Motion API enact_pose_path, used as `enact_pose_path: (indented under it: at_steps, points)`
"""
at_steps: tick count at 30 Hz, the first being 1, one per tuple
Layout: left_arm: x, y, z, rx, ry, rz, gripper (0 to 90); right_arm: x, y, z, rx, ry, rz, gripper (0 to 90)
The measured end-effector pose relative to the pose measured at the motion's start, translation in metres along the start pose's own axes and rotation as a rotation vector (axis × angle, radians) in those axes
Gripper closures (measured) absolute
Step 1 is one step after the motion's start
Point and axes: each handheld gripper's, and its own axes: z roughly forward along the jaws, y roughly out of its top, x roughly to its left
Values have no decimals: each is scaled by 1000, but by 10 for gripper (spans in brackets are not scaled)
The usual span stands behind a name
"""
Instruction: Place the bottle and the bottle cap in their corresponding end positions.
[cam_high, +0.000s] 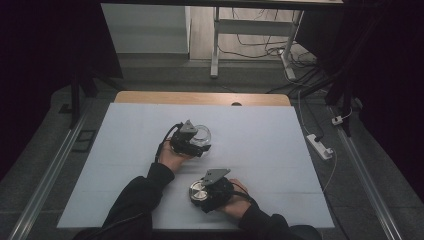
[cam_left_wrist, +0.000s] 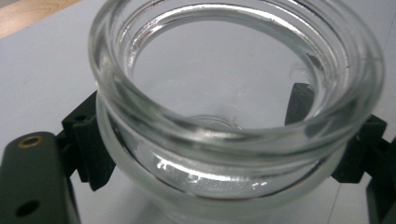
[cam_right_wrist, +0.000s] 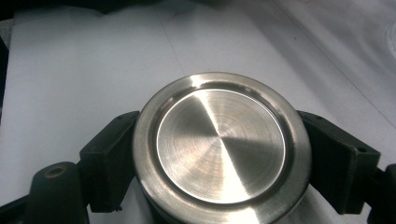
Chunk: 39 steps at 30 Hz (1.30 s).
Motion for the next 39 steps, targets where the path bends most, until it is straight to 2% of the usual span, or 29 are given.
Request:
enact_pose_path:
  at_steps: [6, 12, 16, 19, 28, 33, 39]
  points:
    - [1, 1, 0, 8, -7, 0, 144, 0, 1, 0, 4, -2, 1, 167]
    - [1, 2, 0, 17, -11, -2, 139, 1, 2, 1, 4, 9, 31, 136]
    - [1, 2, 0, 21, -14, -3, 129, 1, 2, 1, 5, 8, 28, 121]
    - [1, 3, 0, 18, -19, -7, 121, 1, 3, 1, 6, 7, 45, 104]
    - [3, 5, -1, 5, -44, -8, 60, -1, 4, -2, -19, 4, 65, 71]
    - [5, 6, -2, 9, -68, -20, 0, -1, 5, -4, -26, 7, 63, 40]
    - [8, 7, -10, 3, -79, -43, 0, -2, 8, -8, -45, 24, 100, 0]
